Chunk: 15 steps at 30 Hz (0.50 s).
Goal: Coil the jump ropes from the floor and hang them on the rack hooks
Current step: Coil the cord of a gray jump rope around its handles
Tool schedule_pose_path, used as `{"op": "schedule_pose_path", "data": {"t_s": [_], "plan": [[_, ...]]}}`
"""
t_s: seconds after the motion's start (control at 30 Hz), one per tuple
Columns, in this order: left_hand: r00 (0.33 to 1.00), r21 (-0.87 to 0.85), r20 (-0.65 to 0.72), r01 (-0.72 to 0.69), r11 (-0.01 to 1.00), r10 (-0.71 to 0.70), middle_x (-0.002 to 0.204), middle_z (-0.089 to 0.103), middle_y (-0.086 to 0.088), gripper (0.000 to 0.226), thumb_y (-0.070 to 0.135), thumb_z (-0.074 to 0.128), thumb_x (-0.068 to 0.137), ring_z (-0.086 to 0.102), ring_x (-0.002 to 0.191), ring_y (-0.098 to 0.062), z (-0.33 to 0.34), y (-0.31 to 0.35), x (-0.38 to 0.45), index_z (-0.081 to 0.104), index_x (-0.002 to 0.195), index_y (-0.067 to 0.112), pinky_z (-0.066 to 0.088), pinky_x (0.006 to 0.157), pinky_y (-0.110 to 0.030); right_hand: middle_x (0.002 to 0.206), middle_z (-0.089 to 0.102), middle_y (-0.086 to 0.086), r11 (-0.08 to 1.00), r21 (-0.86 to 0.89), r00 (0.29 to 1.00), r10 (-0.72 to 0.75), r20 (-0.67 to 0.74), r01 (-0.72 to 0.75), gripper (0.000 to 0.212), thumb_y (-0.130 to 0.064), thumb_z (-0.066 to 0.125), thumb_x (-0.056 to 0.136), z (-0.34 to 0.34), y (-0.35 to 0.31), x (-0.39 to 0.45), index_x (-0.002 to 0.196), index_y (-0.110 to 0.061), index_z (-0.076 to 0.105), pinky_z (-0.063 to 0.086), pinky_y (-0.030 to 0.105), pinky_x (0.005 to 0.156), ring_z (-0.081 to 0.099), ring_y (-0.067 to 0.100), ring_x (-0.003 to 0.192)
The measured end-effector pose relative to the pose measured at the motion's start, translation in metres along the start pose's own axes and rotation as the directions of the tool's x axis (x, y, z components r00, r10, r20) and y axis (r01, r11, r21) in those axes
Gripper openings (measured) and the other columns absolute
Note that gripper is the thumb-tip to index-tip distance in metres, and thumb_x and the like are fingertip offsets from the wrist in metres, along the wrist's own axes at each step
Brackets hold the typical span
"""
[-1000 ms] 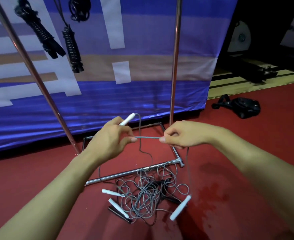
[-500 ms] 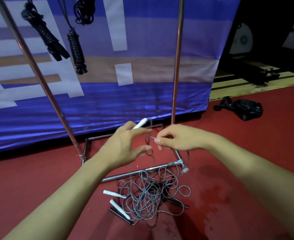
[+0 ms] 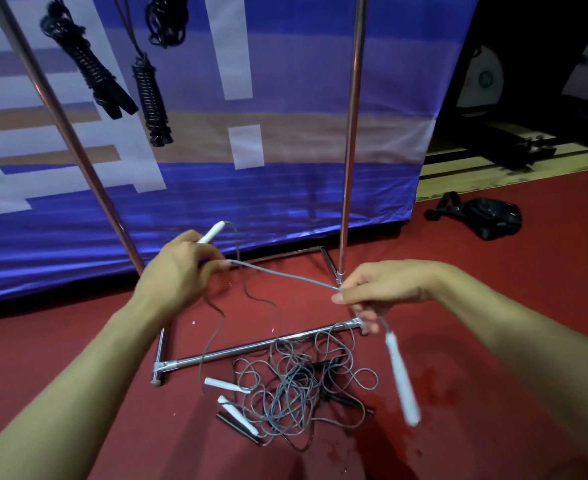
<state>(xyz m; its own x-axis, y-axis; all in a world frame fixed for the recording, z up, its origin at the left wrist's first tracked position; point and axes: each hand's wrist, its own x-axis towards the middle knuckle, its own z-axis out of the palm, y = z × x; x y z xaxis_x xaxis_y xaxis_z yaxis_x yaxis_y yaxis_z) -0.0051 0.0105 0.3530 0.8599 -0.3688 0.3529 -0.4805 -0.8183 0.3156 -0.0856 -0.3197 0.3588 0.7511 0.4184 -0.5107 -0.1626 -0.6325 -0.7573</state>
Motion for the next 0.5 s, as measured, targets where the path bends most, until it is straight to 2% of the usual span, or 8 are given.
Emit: {"op": "schedule_pose_path", "data": {"t_s": [0.07, 0.1, 0.17, 0.27, 0.33, 0.37, 0.43, 0.5], "plan": [[0.997, 0.036, 0.029, 0.073, 0.997, -0.074, 0.091, 0.051, 0.002, 0.009, 0.028, 0.076, 0.092, 0.063, 0.090, -0.030, 0.000, -0.013, -0.002, 0.081, 0.093, 0.020, 0.052, 0.080, -0.045, 0.062, 0.050, 0.003, 0.999, 0.020, 1.000, 0.027, -0.014, -0.026, 0.039, -0.038, 0.053, 0.105, -0.002, -0.002, -0.004, 0.078, -0.011, 0.052, 0.056, 0.034, 0.069, 0.056, 0.018, 0.054], [0.996, 0.041, 0.051, 0.076, 0.996, -0.078, 0.094, 0.053, 0.001, 0.010, 0.027, 0.077, 0.091, 0.064, 0.092, -0.032, 0.002, -0.015, -0.004, 0.081, 0.099, 0.022, 0.053, 0.084, -0.046, 0.062, 0.047, 0.001, 0.999, -0.010, 0.998, 0.032, -0.052, -0.033, 0.039, -0.039, 0.050, 0.106, -0.001, -0.004, -0.005, 0.080, -0.011, 0.051, 0.056, 0.027, 0.060, 0.050, 0.016, 0.052], [0.992, 0.011, 0.113, 0.046, 0.999, -0.047, 0.103, 0.057, -0.003, 0.025, 0.024, 0.078, 0.089, 0.065, 0.096, -0.034, 0.005, -0.011, -0.009, 0.078, 0.114, 0.023, 0.052, 0.092, -0.044, 0.059, 0.042, -0.003, 0.997, -0.073, 0.984, 0.016, -0.175, -0.029, 0.039, -0.041, 0.045, 0.108, 0.001, -0.008, -0.005, 0.082, -0.012, 0.051, 0.045, 0.018, 0.044, 0.044, 0.015, 0.053], [0.983, -0.103, 0.172, -0.045, 0.994, 0.062, 0.109, 0.059, -0.007, 0.040, 0.033, 0.078, 0.089, 0.060, 0.089, -0.020, 0.014, 0.013, -0.014, 0.072, 0.127, 0.026, 0.047, 0.095, -0.033, 0.058, 0.040, -0.007, 0.997, -0.052, 0.948, -0.072, -0.311, 0.059, 0.043, -0.042, 0.043, 0.109, 0.003, -0.012, 0.005, 0.078, -0.015, 0.054, 0.041, 0.021, 0.050, 0.038, 0.011, 0.051], [0.969, -0.182, 0.193, -0.116, 0.976, 0.152, 0.105, 0.053, 0.000, 0.042, 0.035, 0.078, 0.090, 0.049, 0.080, -0.006, 0.020, 0.037, -0.018, 0.069, 0.131, 0.027, 0.039, 0.088, -0.022, 0.058, 0.039, -0.007, 0.996, -0.001, 0.940, -0.087, -0.331, 0.092, 0.044, -0.041, 0.040, 0.110, 0.007, -0.017, 0.011, 0.080, -0.014, 0.057, 0.041, 0.023, 0.053, 0.035, 0.011, 0.051], [0.961, -0.211, 0.203, -0.143, 0.967, 0.186, 0.104, 0.049, 0.003, 0.043, 0.038, 0.077, 0.091, 0.047, 0.079, -0.004, 0.024, 0.049, -0.018, 0.069, 0.132, 0.028, 0.035, 0.086, -0.018, 0.057, 0.037, -0.007, 0.994, 0.031, 0.945, -0.087, -0.316, 0.102, 0.043, -0.040, 0.039, 0.110, 0.010, -0.021, 0.013, 0.083, -0.013, 0.059, 0.041, 0.023, 0.053, 0.034, 0.010, 0.050], [0.949, -0.247, 0.218, -0.171, 0.954, 0.227, 0.105, 0.044, 0.007, 0.044, 0.041, 0.076, 0.091, 0.047, 0.081, 0.001, 0.033, 0.066, -0.018, 0.067, 0.133, 0.030, 0.035, 0.086, -0.018, 0.058, 0.035, -0.007, 0.990, 0.072, 0.956, -0.099, -0.275, 0.123, 0.041, -0.037, 0.039, 0.111, 0.016, -0.030, 0.015, 0.089, -0.011, 0.061, 0.041, 0.022, 0.054, 0.032, 0.009, 0.051], [0.945, -0.253, 0.217, -0.187, 0.949, 0.244, 0.101, 0.043, 0.007, 0.034, 0.040, 0.074, 0.093, 0.047, 0.080, -0.001, 0.040, 0.074, -0.016, 0.071, 0.125, 0.030, 0.044, 0.087, -0.028, 0.059, 0.035, -0.006, 0.987, 0.079, 0.959, -0.117, -0.259, 0.142, 0.039, -0.035, 0.039, 0.111, 0.021, -0.038, 0.015, 0.091, -0.011, 0.062, 0.041, 0.022, 0.054, 0.032, 0.010, 0.052]]}}
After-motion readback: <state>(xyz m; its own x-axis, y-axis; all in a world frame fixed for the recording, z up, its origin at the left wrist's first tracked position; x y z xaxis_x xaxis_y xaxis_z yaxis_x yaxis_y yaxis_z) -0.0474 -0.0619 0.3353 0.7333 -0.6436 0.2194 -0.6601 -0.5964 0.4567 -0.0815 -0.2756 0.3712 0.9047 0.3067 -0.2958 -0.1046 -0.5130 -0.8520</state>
